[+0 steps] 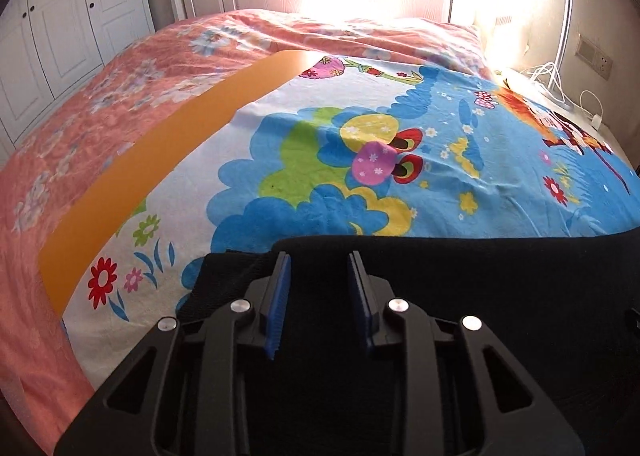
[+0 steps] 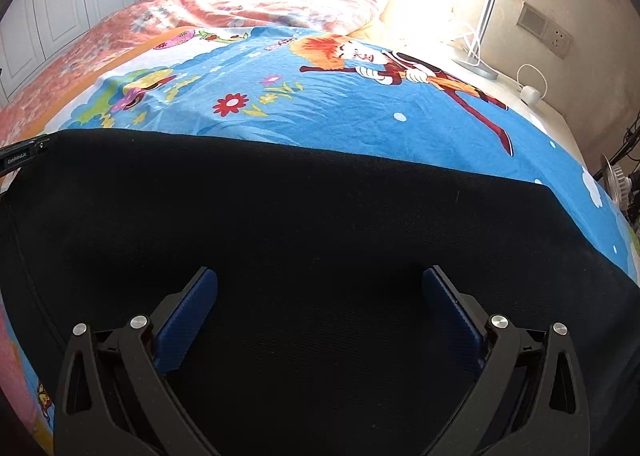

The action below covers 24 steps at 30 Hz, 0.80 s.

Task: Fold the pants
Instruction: 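Open the left tool and lift both tools away from the folded pants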

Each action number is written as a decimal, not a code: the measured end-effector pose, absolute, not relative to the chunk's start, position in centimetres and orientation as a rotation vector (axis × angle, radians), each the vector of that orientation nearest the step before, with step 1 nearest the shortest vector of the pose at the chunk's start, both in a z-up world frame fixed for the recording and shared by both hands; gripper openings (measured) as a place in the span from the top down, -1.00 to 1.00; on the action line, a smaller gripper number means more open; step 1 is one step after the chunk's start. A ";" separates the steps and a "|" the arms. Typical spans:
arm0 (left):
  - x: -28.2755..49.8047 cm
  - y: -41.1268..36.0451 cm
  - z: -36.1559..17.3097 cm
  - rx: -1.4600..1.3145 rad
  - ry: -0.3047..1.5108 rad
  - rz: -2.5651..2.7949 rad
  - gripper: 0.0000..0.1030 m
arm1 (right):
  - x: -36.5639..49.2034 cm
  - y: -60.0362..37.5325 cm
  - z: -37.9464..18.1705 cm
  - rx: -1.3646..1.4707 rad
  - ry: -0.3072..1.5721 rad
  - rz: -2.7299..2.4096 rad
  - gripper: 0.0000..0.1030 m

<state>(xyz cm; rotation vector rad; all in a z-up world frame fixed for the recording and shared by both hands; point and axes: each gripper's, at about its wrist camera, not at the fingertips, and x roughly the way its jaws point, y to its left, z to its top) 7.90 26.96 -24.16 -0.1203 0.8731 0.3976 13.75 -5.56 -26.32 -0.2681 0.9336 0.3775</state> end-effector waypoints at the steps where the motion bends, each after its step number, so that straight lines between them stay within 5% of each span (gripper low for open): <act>1: 7.6 27.5 -23.6 -0.128 0.861 0.455 0.35 | 13.7 -5.6 -26.3 -0.267 0.934 0.378 -0.90; 2: 6.9 28.1 -23.0 -0.148 0.834 0.512 0.20 | 13.8 -5.6 -26.3 -0.265 0.934 0.378 -0.90; 11: -4.0 26.0 -21.6 -0.420 0.668 0.518 0.19 | 13.3 -7.3 -24.9 -0.225 0.891 0.371 -0.89; 16: -7.6 25.7 -24.7 -0.457 0.716 0.561 0.16 | 12.2 -18.1 -21.2 -0.115 0.807 0.220 -0.89; 19: -8.1 27.0 -25.9 -0.477 0.748 0.578 -0.17 | 11.6 -27.3 -21.0 -0.076 0.807 0.028 -0.89; 24: -8.4 26.6 -25.3 -0.465 0.733 0.629 -0.17 | 9.8 -39.6 -24.4 -0.092 0.917 -0.228 -0.89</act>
